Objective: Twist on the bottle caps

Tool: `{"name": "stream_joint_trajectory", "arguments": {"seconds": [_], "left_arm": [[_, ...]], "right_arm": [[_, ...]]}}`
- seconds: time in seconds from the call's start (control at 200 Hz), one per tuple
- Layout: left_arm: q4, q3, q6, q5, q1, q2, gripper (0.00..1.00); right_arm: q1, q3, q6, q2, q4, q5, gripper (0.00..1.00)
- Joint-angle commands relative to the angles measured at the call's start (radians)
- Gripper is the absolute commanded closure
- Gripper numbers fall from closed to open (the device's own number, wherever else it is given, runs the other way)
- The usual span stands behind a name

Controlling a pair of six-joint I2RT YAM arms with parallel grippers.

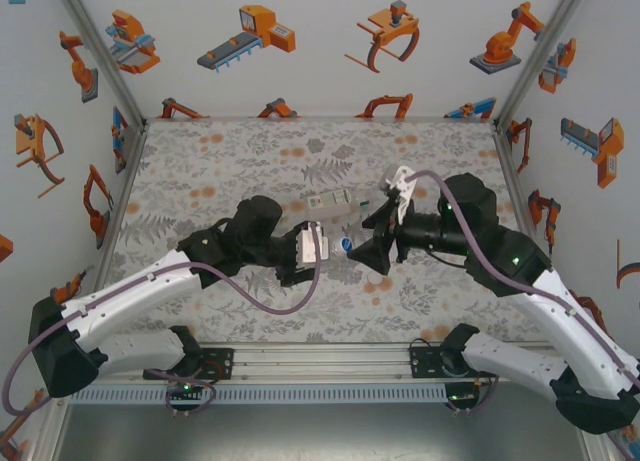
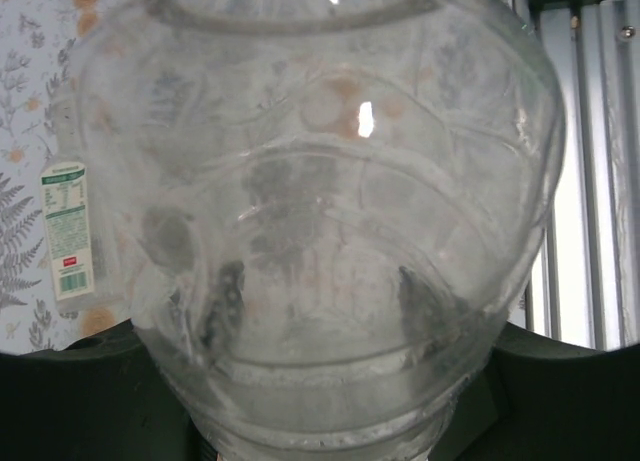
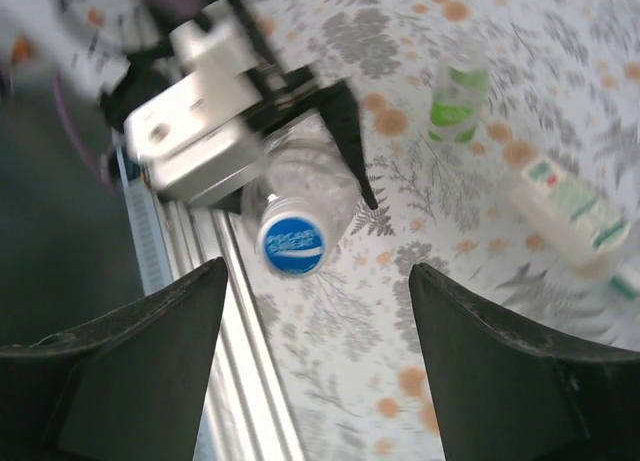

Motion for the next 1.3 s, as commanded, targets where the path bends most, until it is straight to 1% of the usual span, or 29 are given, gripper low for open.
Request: {"name": "stream_joint_trajectory", "arguments": {"seconds": [0.0, 0.085, 0.145, 0.245, 0.501, 0.731, 0.881, 0.946, 1.021, 1.117, 1.147, 1.187, 1.247, 1.297], "left_arm": [[-0.043, 0.010, 0.006, 0.060, -0.005, -0.029, 1.00], [-0.057, 0.019, 0.004, 0.069, -0.005, -0.027, 1.00], [-0.061, 0.022, 0.001, 0.072, -0.005, -0.026, 1.00], [-0.061, 0.027, 0.001, 0.073, -0.005, -0.026, 1.00], [-0.066, 0.027, -0.001, 0.083, -0.005, -0.029, 1.00], [-0.069, 0.023, 0.004, 0.081, -0.005, -0.038, 1.00], [-0.064, 0.025, 0.006, 0.081, -0.005, -0.035, 1.00], [-0.060, 0.025, 0.006, 0.079, -0.005, -0.035, 1.00], [-0.056, 0.023, 0.005, 0.076, -0.005, -0.033, 1.00], [-0.046, 0.020, 0.003, 0.062, -0.005, -0.033, 1.00], [-0.040, 0.017, 0.002, 0.058, -0.005, -0.035, 1.00], [-0.028, 0.010, 0.000, 0.048, -0.005, -0.039, 1.00], [0.000, -0.004, -0.006, 0.024, -0.005, -0.044, 1.00], [0.033, -0.017, -0.010, -0.006, -0.005, -0.046, 1.00]], "right_arm": [[-0.003, 0.043, -0.403, 0.014, -0.086, -0.188, 0.32], [-0.003, 0.055, -0.454, 0.043, -0.086, -0.218, 0.32], [-0.001, 0.045, -0.452, 0.060, -0.059, -0.253, 0.32], [0.000, 0.037, -0.434, 0.084, -0.017, -0.291, 0.36], [0.005, 0.009, -0.411, 0.095, 0.037, -0.274, 0.52], [0.014, -0.002, -0.391, 0.107, 0.048, -0.280, 0.54], [0.020, -0.008, -0.383, 0.111, 0.051, -0.279, 0.60], [0.022, -0.011, -0.376, 0.110, 0.057, -0.276, 0.65], [0.023, -0.019, -0.357, 0.106, 0.071, -0.271, 0.74], [0.023, -0.032, -0.278, 0.100, 0.104, -0.239, 0.84], [0.023, -0.037, -0.230, 0.102, 0.120, -0.217, 0.90], [0.023, -0.044, -0.129, 0.102, 0.154, -0.165, 1.00], [0.022, -0.055, 0.077, 0.108, 0.204, -0.042, 1.00], [0.023, -0.053, 0.229, 0.115, 0.207, 0.046, 1.00]]}}
